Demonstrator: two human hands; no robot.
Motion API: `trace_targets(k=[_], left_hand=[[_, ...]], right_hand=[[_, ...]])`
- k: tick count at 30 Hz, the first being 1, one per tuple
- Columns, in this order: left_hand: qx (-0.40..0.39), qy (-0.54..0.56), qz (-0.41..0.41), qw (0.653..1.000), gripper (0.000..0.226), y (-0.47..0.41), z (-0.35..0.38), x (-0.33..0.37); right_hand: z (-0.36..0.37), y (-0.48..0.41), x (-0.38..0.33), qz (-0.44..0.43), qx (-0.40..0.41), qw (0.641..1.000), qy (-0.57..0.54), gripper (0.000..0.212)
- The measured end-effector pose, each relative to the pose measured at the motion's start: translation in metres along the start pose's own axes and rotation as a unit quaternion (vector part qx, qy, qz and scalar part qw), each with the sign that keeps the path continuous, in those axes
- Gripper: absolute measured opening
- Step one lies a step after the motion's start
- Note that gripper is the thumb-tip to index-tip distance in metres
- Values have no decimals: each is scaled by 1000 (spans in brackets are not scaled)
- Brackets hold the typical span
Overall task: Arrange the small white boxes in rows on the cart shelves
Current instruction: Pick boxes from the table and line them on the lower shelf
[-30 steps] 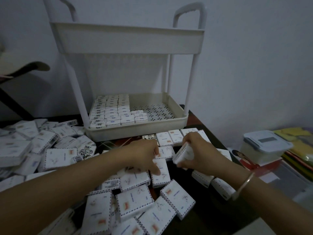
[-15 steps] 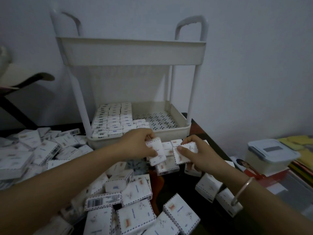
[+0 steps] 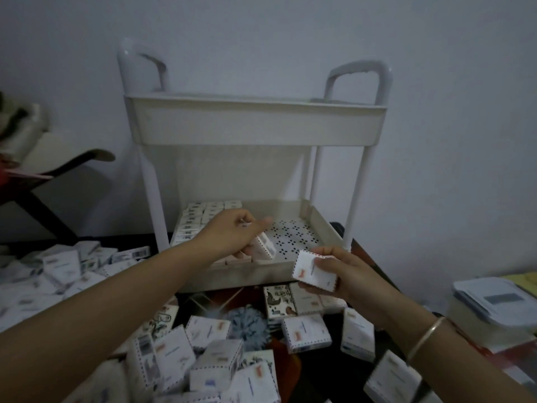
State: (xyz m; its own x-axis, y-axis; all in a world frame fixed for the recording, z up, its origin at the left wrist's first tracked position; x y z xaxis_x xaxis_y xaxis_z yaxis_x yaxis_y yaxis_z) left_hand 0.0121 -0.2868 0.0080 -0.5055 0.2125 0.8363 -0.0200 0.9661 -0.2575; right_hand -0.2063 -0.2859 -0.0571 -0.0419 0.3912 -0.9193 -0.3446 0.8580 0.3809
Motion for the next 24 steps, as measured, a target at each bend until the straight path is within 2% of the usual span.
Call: trace_targets(k=[3, 6, 8, 10, 12, 14, 16, 17, 19, 20, 22, 23, 24], left_hand=[[29, -61, 32, 997, 22, -18, -14, 0], [15, -178, 76, 981, 3, -37, -21, 5], [-7, -231, 113, 966, 23, -49, -20, 7], [-20, -248, 141, 958, 50, -58, -18, 8], [-25, -247, 151, 957, 68, -66, -14, 5], [-22, -243, 139, 960, 71, -74, -11, -4], [-28, -255, 120, 959, 64, -79, -7, -16], [-36, -258, 114, 959, 59, -81, -4, -23], [-49, -254, 100, 961, 50, -84, -1, -36], [-58, -250, 94, 962, 45, -85, 1, -42], [-89, -241, 87, 962, 37, -85, 7, -53], [-110, -238, 88, 961, 33, -85, 10, -57], [-127, -238, 93, 958, 28, -84, 14, -60]], right_hand=[[2, -12, -7, -4, -6, 1000, 9, 25], [1, -23, -17, -27, 23, 994, 107, 27], [1, -29, -23, -37, 33, 989, 141, 32], [1, -36, -30, -55, 35, 988, 141, 40], [1, -44, -39, -77, 39, 985, 147, 45], [7, -52, -46, -90, 33, 986, 140, 48], [7, -64, -52, -87, 63, 984, 144, 48], [9, -69, -55, -89, 81, 980, 157, 42], [13, -80, -61, -94, 111, 971, 190, 16], [17, -83, -65, -106, 116, 965, 211, 25], [20, -91, -76, -151, 144, 938, 275, 66], [20, -95, -81, -171, 165, 923, 302, 69], [21, -100, -85, -177, 180, 915, 315, 64]])
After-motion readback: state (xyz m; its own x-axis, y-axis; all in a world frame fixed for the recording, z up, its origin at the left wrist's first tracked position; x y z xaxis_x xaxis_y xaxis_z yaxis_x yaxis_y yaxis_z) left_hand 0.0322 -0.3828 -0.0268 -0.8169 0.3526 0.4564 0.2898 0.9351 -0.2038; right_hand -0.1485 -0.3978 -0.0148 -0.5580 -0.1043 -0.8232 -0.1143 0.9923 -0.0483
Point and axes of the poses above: each hand's wrist, its own y-axis away from the middle knuckle, its own z-axis out of the palm, x = y × z, the point moved 9 cm from there along -y, towards the middle knuckle, and after that the axes turned 11 degrees about z, right-handed, at the moved point
